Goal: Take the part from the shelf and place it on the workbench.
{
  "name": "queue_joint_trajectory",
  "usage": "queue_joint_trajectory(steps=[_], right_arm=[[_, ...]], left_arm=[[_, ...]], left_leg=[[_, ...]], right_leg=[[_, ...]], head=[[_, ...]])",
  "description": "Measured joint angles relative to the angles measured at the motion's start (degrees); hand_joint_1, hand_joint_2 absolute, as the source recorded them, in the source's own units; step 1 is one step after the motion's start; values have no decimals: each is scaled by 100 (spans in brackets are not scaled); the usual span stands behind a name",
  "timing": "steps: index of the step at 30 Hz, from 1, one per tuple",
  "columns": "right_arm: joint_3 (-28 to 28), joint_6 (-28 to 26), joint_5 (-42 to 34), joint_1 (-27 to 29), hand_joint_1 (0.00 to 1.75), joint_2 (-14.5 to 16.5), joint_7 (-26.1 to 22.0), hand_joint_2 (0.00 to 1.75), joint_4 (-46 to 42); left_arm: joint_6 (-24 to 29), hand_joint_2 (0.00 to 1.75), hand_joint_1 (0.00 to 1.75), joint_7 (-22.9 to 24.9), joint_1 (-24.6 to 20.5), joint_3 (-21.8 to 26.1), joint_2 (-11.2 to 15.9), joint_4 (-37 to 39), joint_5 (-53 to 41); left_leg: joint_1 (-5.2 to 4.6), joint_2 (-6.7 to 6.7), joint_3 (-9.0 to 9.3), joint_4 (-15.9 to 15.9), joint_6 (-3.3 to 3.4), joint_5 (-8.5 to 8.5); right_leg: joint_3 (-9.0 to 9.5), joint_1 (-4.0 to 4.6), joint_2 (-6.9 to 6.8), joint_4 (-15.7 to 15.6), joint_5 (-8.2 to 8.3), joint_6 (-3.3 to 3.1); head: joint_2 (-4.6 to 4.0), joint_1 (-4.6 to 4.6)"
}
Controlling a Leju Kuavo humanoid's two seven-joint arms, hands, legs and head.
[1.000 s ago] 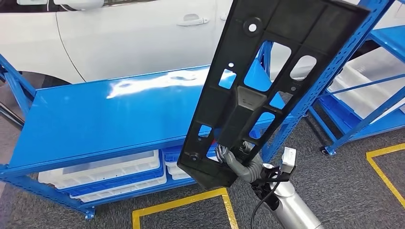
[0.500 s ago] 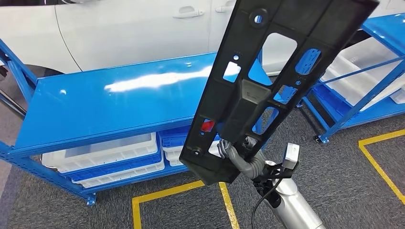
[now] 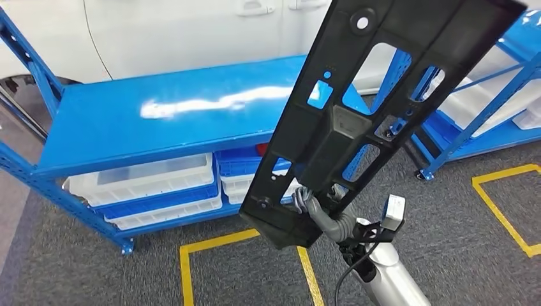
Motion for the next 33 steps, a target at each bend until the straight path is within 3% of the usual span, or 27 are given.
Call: queue_joint_trajectory(steps=[1, 2, 4, 5, 6, 7, 9, 11, 12, 13, 15, 16, 17, 19, 20, 21, 23, 24, 25, 27, 28, 30, 31, 33], right_arm=[[-16, -1, 0, 16, 175, 0, 9, 175, -14], [-29, -1, 0, 30, 175, -1, 15, 175, -26], [-45, 0, 0, 61, 175, -1, 23, 175, -45], [-48, 1, 0, 80, 175, 0, 25, 175, -52], [-50, 2, 0, 101, 175, 1, 26, 175, -56], [-52, 3, 0, 119, 175, 1, 27, 175, -58], [-64, 4, 0, 138, 175, 1, 28, 175, -84], [-97, 4, -1, 143, 175, 1, 33, 175, -148], [-120, 7, -2, 146, 175, 1, 35, 175, -180], [-140, 9, -2, 152, 175, 1, 39, 175, -206], [-169, 25, 2, 172, 175, 3, 56, 175, -232], [-178, 36, 5, 181, 175, 7, 67, 175, -240], [-185, 48, 8, 190, 175, 14, 75, 175, -243], [-195, 65, 9, 200, 175, 26, 80, 175, -245], [-197, 68, 9, 206, 175, 30, 81, 175, -243], [-200, 70, 9, 211, 175, 30, 81, 175, -241], [-208, 74, 9, 225, 175, 30, 82, 175, -237], [-214, 76, 9, 232, 175, 30, 82, 175, -237], [-221, 77, 9, 240, 175, 31, 82, 175, -238], [-237, 80, 8, 253, 175, 32, 84, 175, -244], [-244, 81, 8, 261, 175, 33, 84, 175, -247], [-257, 84, 10, 279, 175, 36, 87, 175, -249], [-270, 85, 13, 289, 175, 38, 89, 175, -249], [-302, 93, 17, 309, 175, 39, 93, 175, -250]], left_arm=[[-1, 175, 0, 2, -4, 0, -1, 0, -1], [-1, 175, 0, 2, -8, 0, -2, 0, 0], [-5, 175, 0, 2, -7, 0, -2, 0, 2], [-7, 175, 0, 2, -3, 0, -2, 0, 2], [-8, 175, 0, 2, 0, 0, -2, 0, 3], [-9, 175, 0, 2, 2, 0, -2, 0, 3], [-5, 175, 0, 2, 0, -1, -2, 0, 2], [9, 175, 0, 3, -1, -3, -5, 0, 0], [17, 175, 0, 6, -2, -4, -7, 0, -1], [22, 175, 0, 11, -1, -4, -13, 0, -3], [33, 175, 0, 28, 9, -4, -24, 0, -7], [38, 175, 0, 38, 17, -4, -29, 0, -8], [43, 175, 0, 46, 27, -4, -31, 0, -8], [51, 175, 0, 56, 34, -4, -32, 0, -8], [60, 175, 0, 45, 35, -5, -32, 0, -8], [75, 175, 0, 22, 34, -5, -32, 0, -9], [120, 175, 0, -42, 33, -8, -32, 0, -10], [140, 175, 0, -70, 32, -10, -32, 0, -10], [153, 175, 0, -92, 28, -12, -32, 0, -12], [160, 175, 0, -125, 20, -16, -32, 0, -20], [160, 175, 0, -137, 21, -17, -32, 0, -26], [161, 175, 0, -151, 26, -17, -35, 0, -38], [163, 175, 0, -154, 25, -17, -38, 0, -44], [166, 175, 0, -161, 23, -19, -44, 0, -55]], left_leg=[[6, 15, -58, -12, 44, 76], [13, 31, -131, -22, 76, 157], [1, 48, -305, -15, 106, 303], [-6, 52, -403, -8, 104, 375], [-10, 55, -504, 2, 100, 445], [-14, 56, -602, 15, 91, 512], [-20, 55, -773, 45, 67, 634], [-31, 51, -860, 58, 18, 740], [-26, 51, -869, 47, -14, 791], [-19, 50, -874, 25, -51, 848], [0, 44, -906, 2, -122, 900], [5, 38, -958, 81, -148, 778], [10, 31, -1031, 261, -170, 545], [25, 27, -1208, 941, -200, -90], [28, 27, -1266, 1315, -214, -279], [30, 28, -1269, 1591, -224, -319], [31, 27, -1038, 1634, -224, -15], [31, 26, -790, 1382, -212, 150], [22, 25, -463, 982, -193, 177], [1, 23, 104, 170, -137, -44], [-14, 24, 248, -65, -107, -162], [-12, 38, 254, -154, -31, -139], [-6, 48, 231, -161, 10, -93], [9, 72, 166, -176, 72, 4]], right_leg=[[-55, -10, 6, 104, -152, 27], [-138, -21, 9, 319, -405, 50], [-324, -36, 8, 1034, -994, 87], [-373, -38, 8, 1383, -1145, 101], [-350, -39, 8, 1603, -1157, 109], [-234, -40, 8, 1634, -1054, 107], [309, -37, 8, 1094, -824, 68], [933, -2, 9, 259, -904, -3], [1106, 23, 11, -6, -972, -40], [1153, 51, 13, -127, -992, -77], [1077, 53, 4, -177, -857, -162], [1014, 43, -5, -199, -774, -212], [938, 29, -14, -224, -685, -252], [747, 32, -19, -226, -527, -295], [641, 37, -19, -220, -454, -295], [535, 41, -18, -212, -385, -290], [326, 43, -18, -181, -261, -266], [236, 42, -17, -156, -208, -249], [160, 47, -15, -125, -161, -227], [84, 57, -17, -66, -85, -173], [77, 56, -19, -55, -47, -140], [77, 41, -18, -55, 16, -69], [43, 32, -11, -1, -29, -35], [-148, 9, 1, 445, -360, 29]], head=[[0, 0], [0, 0], [0, 0], [0, 0], [0, -1], [0, -1], [0, -1], [0, -2], [0, -2], [0, -3], [0, -2], [0, -2], [0, -2], [0, -3], [0, -3], [0, -3], [0, -3], [0, -3], [0, -3], [0, -2], [0, -2], [0, -3], [0, -3], [0, -3]])
